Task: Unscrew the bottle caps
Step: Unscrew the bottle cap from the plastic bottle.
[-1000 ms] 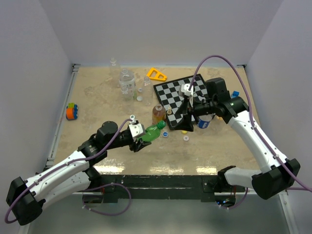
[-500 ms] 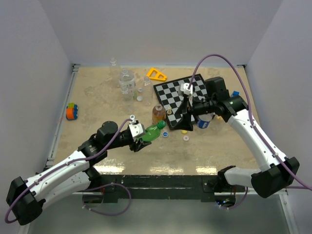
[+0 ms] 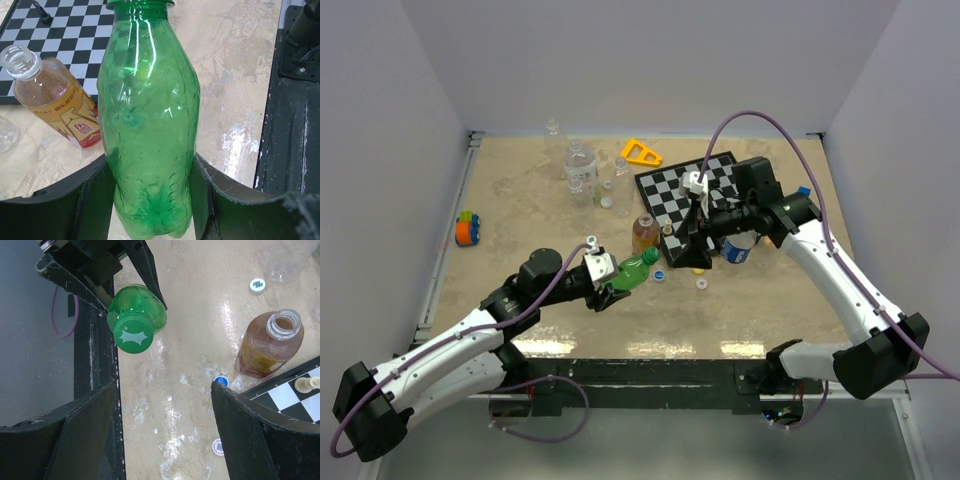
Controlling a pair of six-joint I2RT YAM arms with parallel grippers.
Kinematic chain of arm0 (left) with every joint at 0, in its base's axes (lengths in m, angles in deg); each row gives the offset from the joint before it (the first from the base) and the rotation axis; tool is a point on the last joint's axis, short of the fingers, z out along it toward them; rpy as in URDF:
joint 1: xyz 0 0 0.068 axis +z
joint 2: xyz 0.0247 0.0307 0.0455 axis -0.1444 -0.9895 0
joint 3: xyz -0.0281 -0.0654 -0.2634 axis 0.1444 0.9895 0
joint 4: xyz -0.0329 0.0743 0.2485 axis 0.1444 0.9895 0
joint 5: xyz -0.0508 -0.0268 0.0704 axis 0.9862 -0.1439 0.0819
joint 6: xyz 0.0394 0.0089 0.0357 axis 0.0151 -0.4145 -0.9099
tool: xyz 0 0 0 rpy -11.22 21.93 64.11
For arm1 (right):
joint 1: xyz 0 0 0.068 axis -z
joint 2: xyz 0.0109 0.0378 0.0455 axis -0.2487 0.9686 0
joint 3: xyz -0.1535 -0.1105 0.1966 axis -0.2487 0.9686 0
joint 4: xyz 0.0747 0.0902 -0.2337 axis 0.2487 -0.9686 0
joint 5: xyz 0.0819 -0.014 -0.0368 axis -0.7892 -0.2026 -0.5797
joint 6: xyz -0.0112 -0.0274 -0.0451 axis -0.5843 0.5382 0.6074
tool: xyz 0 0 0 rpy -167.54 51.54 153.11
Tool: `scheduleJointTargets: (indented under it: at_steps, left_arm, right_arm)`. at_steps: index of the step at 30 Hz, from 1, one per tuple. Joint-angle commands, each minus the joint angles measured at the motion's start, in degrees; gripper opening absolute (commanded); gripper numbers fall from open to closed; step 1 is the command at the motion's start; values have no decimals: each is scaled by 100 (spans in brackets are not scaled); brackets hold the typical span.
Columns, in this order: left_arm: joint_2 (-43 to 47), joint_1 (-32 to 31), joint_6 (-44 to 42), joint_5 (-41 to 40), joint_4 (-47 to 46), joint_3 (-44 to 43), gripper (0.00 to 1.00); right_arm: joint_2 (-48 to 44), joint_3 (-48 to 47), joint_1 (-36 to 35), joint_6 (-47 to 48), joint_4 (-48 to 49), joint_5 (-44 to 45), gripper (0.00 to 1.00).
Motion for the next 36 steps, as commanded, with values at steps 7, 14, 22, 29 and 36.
scheduleJointTargets:
  at_steps: [7,14,22,29,36]
  left_arm:
    - [-16,-11,83,-6,-324,26,0]
    - [-17,-11,83,-24,-324,17,0]
    - [-17,-20,83,-33,-324,25,0]
    - [-43,-11,83,-42,-324,25,0]
    - [-25,-11,83,-50,-324,17,0]
  right_arm:
    - [246,-319,-381,-708,349,-69,81]
    - [492,-697,-724,-708,262,-122,81]
    - [712,-838,-838,-752,218,-69,74]
    - [660,-768,-917,-682,209,-95,55]
    - [598,-785,-926,-208,86,-43,13]
